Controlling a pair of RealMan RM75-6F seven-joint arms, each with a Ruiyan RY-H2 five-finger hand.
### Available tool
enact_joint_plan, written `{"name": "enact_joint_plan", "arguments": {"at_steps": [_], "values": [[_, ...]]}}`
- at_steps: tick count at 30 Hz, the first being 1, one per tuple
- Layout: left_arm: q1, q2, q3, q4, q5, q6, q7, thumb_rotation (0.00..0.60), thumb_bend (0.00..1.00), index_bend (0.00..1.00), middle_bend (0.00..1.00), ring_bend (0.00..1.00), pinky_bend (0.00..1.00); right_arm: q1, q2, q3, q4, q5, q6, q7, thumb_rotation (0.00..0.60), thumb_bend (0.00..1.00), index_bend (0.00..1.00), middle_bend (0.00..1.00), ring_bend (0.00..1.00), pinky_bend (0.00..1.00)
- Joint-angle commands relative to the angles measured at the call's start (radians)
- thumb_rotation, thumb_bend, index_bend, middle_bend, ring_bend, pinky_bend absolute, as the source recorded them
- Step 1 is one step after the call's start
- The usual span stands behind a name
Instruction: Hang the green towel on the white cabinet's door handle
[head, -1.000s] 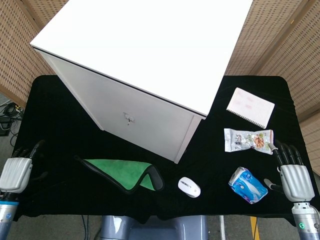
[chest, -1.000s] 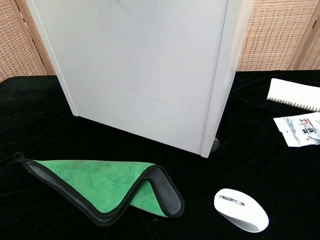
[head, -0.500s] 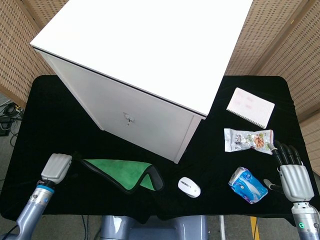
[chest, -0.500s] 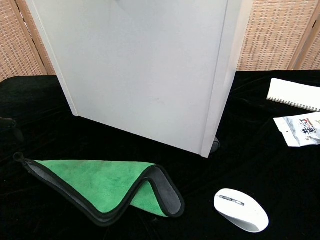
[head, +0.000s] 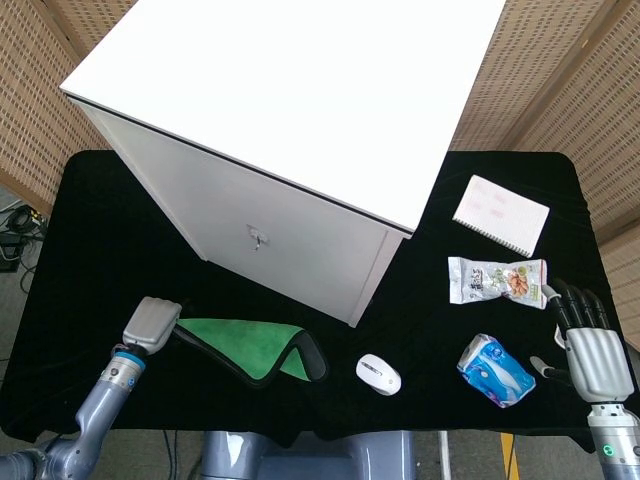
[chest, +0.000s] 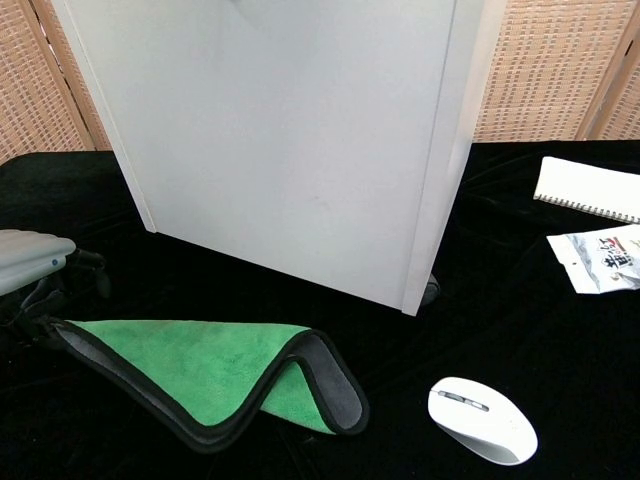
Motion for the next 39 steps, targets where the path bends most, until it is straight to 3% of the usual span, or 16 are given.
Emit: {"name": "enact_joint_plan", "arguments": {"at_steps": [1,9,17,19,21,24,30,39], "values": [[-0.038,-0.025,0.006,-0.017,-0.083,-0.038,0.079,0.6,0.19,0.35,0.85,0.68,0.56,0.0,0.002,0.002,0.004,0.0,0.001,0.012,0.6,0.13,0.0,0.0,0.0,0.0],[-0.079,-0.066,0.03,-0.001,-0.188,-0.036,0.165,0.6,0.2,0.37,0.85,0.68,0.56,-0.002,0.005,0.004,0.007,-0.002,0.009,0.035,0.6,0.13,0.0,0.0,0.0,0.0],[-0.098,-0.098,0.052,0.045,-0.216,-0.023,0.175,0.6,0.24,0.39,0.85,0.68,0.56,0.0,0.006,0.0,0.006,-0.009,0.004,0.04,0.6,0.13,0.0,0.0,0.0,0.0],[-0.099,-0.103,0.054,0.052,-0.214,-0.019,0.169,0.6,0.3,0.42,0.85,0.68,0.56,0.0,0.006,-0.001,0.005,-0.01,0.004,0.04,0.6,0.13,0.0,0.0,0.0,0.0],[-0.098,-0.109,0.057,0.059,-0.205,-0.007,0.16,0.6,0.45,0.48,0.85,0.68,0.56,0.0,0.006,-0.001,0.005,-0.011,0.004,0.041,0.6,0.13,0.0,0.0,0.0,0.0],[-0.095,-0.118,0.061,0.071,-0.174,0.023,0.148,0.6,0.58,0.54,0.86,0.69,0.58,0.001,0.006,-0.001,0.005,-0.009,0.001,0.043,0.6,0.13,0.0,0.0,0.0,0.0],[-0.082,-0.107,0.067,0.059,-0.071,0.108,0.114,0.6,0.61,0.65,0.86,0.69,0.58,0.001,0.008,-0.001,0.005,-0.01,0.002,0.048,0.6,0.13,0.0,0.0,0.0,0.0],[-0.074,0.016,0.143,0.017,0.432,0.406,0.059,0.6,0.6,0.75,0.86,0.69,0.58,-0.001,0.011,0.002,0.004,-0.008,0.006,0.063,0.6,0.13,0.0,0.0,0.0,0.0]]}}
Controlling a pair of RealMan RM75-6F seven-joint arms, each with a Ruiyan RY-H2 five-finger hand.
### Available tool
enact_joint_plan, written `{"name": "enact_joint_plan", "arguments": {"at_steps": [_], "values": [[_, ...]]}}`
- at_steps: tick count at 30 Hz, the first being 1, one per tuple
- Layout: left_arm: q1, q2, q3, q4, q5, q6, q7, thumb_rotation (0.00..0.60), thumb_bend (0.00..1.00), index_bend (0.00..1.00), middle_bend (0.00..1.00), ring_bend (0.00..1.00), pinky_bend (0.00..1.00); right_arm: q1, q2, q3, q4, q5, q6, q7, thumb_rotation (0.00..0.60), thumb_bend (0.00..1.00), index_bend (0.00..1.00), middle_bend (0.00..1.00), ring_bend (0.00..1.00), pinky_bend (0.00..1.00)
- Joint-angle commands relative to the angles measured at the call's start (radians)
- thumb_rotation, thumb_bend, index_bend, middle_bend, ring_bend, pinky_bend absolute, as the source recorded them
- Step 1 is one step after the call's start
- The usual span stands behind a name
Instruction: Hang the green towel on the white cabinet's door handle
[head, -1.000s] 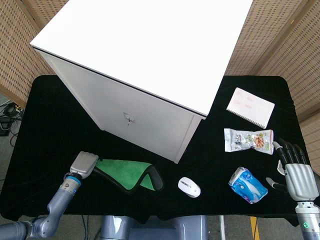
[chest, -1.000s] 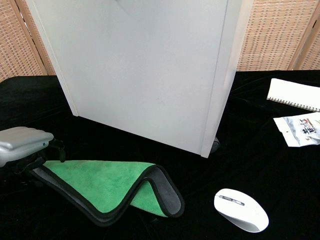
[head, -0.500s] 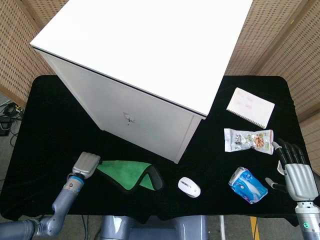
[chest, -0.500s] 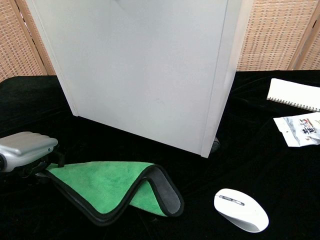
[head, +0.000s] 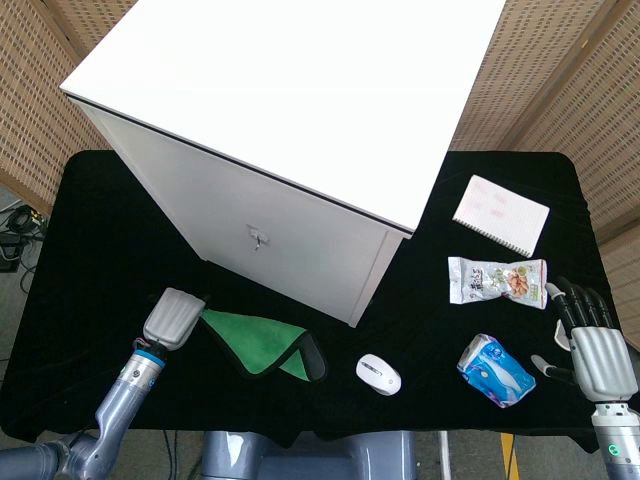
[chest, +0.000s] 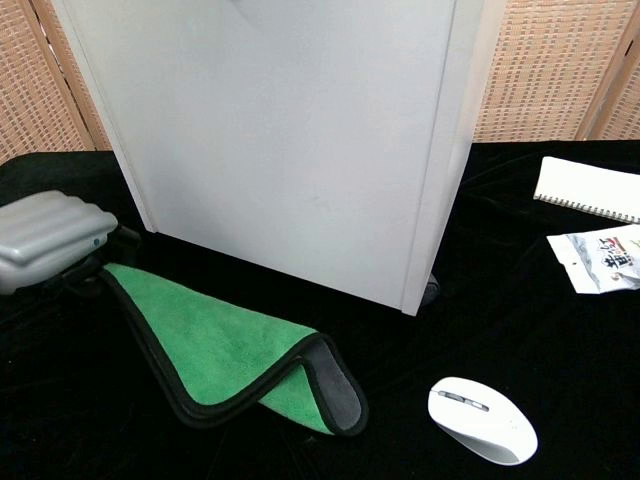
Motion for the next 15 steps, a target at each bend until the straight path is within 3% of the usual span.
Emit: {"name": "enact_joint_plan", "arguments": {"at_steps": [1,9,15], "values": [[0.008,0.093,0.053,-0.036,0.282,0.181,-0.045,0.6,0.6,0.76,0.86,0.69,0.58,-0.001,0.001,0.0,-0.001,-0.002,0.003,0.002,0.6,0.13,0.0,0.0,0.0,0.0],[0.011,0.214,0.053,-0.181,0.473,0.267,0.032,0.6,0.59,0.89,0.86,0.69,0.58,-0.002,-0.001,-0.002,-0.002,-0.009,0.007,-0.001,0.6,0.13,0.0,0.0,0.0,0.0],[-0.003,0.254,0.022,-0.244,0.523,0.245,0.074,0.6,0.58,0.91,0.86,0.69,0.58,-0.003,-0.006,0.001,0.002,-0.012,0.017,-0.005,0.6,0.13,0.0,0.0,0.0,0.0]]}}
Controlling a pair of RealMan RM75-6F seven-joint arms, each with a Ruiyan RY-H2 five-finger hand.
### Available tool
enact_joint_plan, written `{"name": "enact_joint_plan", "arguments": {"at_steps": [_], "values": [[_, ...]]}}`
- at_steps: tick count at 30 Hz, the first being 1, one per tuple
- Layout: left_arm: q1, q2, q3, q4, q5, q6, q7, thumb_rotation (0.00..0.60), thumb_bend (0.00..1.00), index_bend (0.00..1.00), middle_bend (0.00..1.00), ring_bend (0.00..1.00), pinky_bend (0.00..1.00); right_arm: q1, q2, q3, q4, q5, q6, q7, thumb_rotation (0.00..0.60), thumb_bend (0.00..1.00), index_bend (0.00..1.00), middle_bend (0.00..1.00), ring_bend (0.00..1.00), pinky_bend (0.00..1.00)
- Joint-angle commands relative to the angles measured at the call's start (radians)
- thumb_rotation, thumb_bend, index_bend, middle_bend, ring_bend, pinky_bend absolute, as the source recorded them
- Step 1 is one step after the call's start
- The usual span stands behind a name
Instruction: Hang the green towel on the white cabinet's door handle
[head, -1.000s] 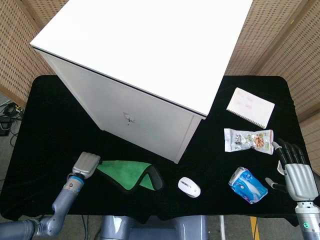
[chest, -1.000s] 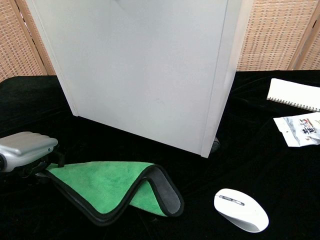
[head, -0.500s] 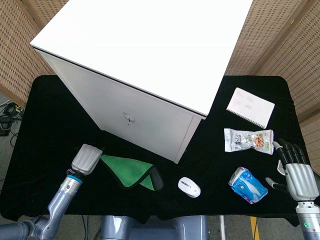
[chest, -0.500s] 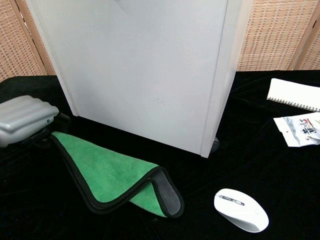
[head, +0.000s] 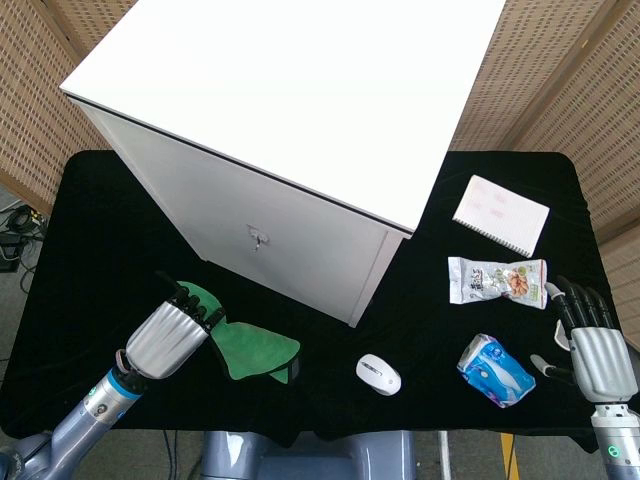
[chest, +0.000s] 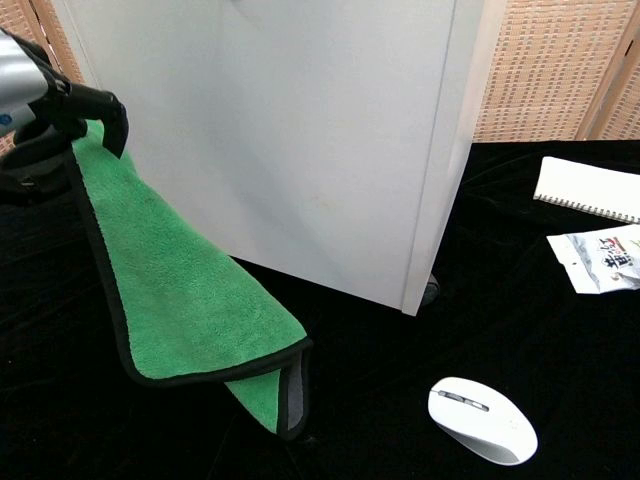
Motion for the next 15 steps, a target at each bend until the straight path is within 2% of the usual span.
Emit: {"name": "enact_joint_plan", "arguments": {"at_steps": [1,8,15], "values": [[-0.014,0.025,-0.025,-0.041,0.02,-0.02,0.035,0.6,0.58,0.91,0.86,0.69,0.58,0.0,-0.001,0.001,0.001,0.0,0.002,0.0,0.6,0.13,0.0,0.0,0.0,0.0],[-0.063,0.055,-0.086,-0.109,0.024,-0.105,0.083,0.6,0.58,0.92,0.86,0.69,0.58,0.001,-0.005,0.0,0.005,-0.002,0.0,-0.005,0.6,0.13,0.0,0.0,0.0,0.0],[-0.132,0.047,-0.157,-0.158,-0.003,-0.217,0.139,0.6,0.57,0.92,0.86,0.69,0.58,0.002,-0.006,-0.002,0.005,-0.01,0.001,-0.005,0.6,0.13,0.0,0.0,0.0,0.0]]}}
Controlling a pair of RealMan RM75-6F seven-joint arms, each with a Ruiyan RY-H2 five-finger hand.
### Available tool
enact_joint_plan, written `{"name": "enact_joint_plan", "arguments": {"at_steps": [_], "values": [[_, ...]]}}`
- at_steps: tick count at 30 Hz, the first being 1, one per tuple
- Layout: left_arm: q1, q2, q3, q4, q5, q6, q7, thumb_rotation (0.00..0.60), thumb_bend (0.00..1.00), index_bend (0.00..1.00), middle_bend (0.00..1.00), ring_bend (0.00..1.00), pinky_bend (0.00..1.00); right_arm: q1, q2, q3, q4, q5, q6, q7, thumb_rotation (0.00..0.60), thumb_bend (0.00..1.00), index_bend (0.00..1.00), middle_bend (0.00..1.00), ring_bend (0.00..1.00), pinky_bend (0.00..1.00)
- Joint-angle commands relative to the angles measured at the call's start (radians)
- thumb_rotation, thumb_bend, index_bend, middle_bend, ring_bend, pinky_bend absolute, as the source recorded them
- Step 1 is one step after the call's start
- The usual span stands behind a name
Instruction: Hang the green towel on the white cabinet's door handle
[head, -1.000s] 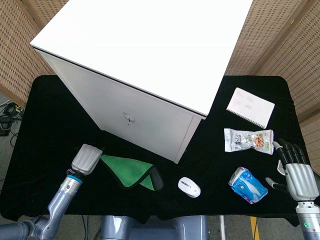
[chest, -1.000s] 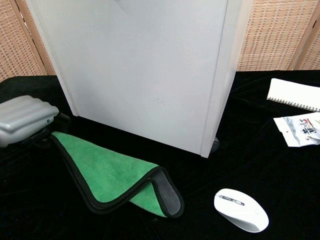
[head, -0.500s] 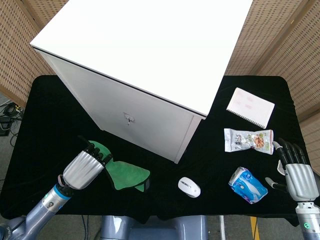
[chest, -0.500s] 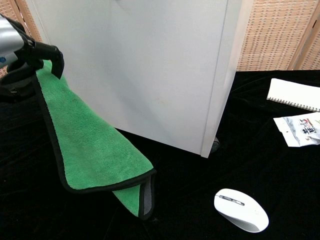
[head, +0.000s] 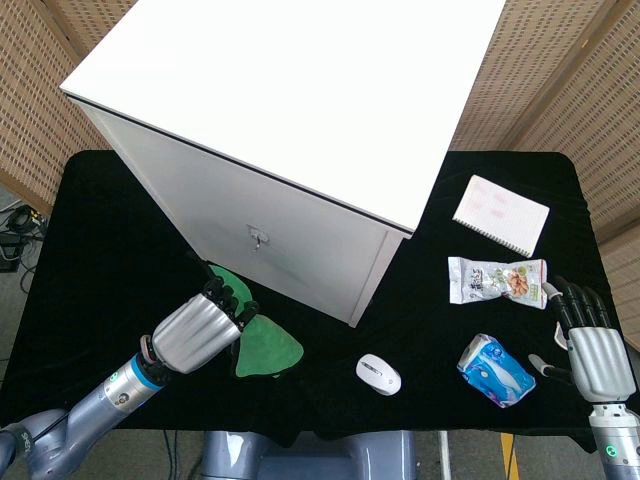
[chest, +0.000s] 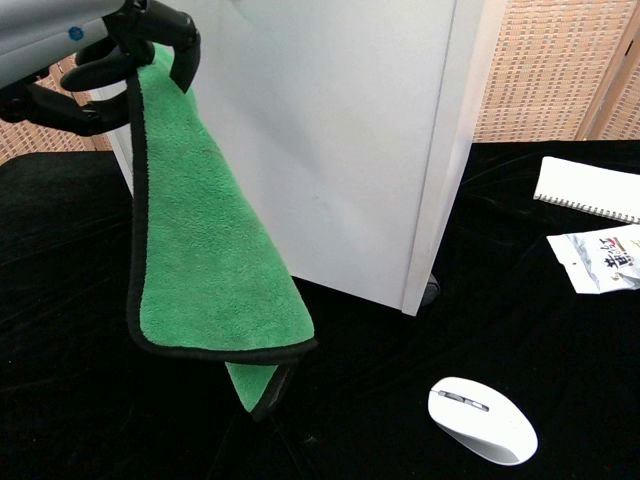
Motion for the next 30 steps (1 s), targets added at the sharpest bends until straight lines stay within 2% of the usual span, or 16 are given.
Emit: {"name": "enact_joint_plan", "arguments": {"at_steps": [1,17,30], "values": [[-0.034,-0.008,-0.033,-0.029,-0.015,-0.05,0.038,0.6,0.57,0.92,0.86,0.69,0.58,0.0,0.001,0.0,0.0,-0.001,0.001,0.002,0.6,0.13,0.0,0.0,0.0,0.0],[-0.099,-0.063,-0.116,-0.159,-0.155,-0.21,0.216,0.6,0.57,0.92,0.86,0.69,0.58,-0.003,0.014,0.002,0.002,-0.003,0.008,0.04,0.6,0.13,0.0,0.0,0.0,0.0],[-0.129,-0.07,-0.146,-0.194,-0.254,-0.248,0.264,0.6,0.57,0.92,0.86,0.69,0.56,-0.004,0.02,0.002,0.002,-0.006,0.012,0.05,0.6,0.13,0.0,0.0,0.0,0.0]]}}
